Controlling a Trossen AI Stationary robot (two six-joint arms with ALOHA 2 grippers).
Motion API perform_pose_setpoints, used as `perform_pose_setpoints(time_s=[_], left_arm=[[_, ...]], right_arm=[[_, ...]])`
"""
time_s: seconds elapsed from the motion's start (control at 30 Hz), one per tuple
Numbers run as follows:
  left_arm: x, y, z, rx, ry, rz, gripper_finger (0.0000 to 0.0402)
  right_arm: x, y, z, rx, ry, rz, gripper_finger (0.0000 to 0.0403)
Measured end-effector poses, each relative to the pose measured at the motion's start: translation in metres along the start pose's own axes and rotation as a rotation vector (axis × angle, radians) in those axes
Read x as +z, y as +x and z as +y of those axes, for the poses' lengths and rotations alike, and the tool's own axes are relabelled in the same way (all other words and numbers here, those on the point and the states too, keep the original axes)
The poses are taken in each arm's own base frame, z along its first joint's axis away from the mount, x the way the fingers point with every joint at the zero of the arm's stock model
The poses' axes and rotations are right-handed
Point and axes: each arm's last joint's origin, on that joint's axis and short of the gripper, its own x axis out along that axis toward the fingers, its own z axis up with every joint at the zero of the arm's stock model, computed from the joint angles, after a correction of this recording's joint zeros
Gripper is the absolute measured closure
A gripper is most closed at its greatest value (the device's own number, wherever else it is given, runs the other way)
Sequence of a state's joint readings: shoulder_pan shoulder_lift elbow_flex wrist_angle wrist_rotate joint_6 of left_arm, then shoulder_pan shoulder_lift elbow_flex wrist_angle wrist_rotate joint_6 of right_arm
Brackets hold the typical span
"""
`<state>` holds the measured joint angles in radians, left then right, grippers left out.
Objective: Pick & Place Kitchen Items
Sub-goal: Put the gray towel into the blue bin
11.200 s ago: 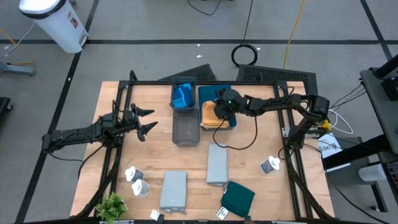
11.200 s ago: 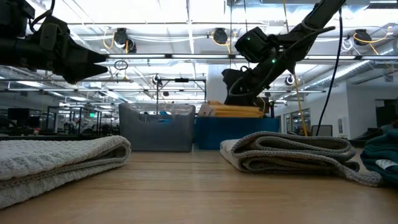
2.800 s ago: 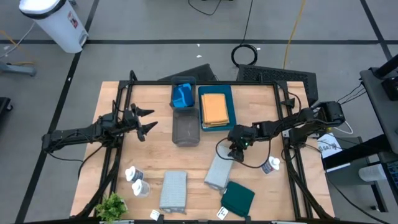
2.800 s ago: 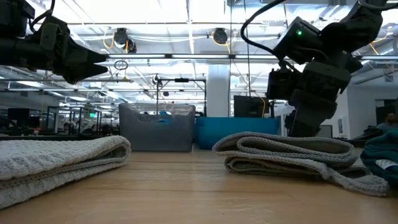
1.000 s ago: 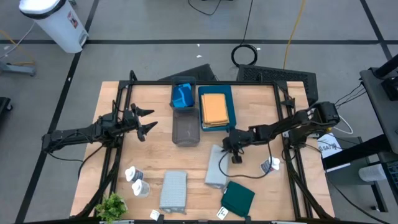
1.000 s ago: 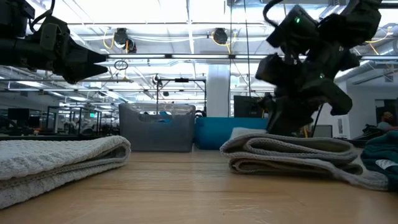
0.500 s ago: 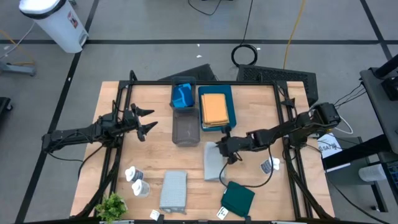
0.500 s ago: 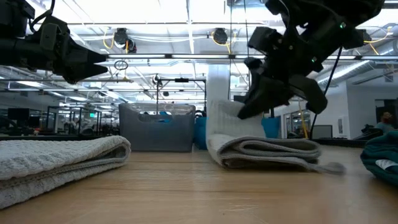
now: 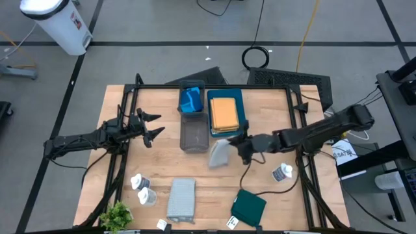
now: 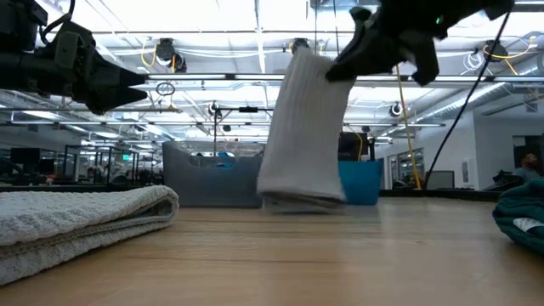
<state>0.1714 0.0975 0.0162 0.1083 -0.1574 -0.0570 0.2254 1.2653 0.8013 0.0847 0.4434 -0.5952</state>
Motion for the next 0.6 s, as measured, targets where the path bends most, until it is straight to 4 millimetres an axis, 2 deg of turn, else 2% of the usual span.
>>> perform_pose_setpoints(time_s=[0.23,0.4,0.6], left_arm=[[0.0,0.0,0.0,0.0,0.0,0.001,0.0094],[0.0,0.0,0.0,0.0,0.0,0.001,0.0094],[0.0,0.0,0.0,0.0,0.0,0.001,0.0094]], right_arm=[[-0.004,-0.027,-0.03,-0.07,-0.05,-0.015,0.0403],[-0.019,-0.026,-0.045,-0.103,-0.081,0.071,0.0403],[-0.044,-0.016,-0.066,-0.114,-0.036,0.168,0.0402]])
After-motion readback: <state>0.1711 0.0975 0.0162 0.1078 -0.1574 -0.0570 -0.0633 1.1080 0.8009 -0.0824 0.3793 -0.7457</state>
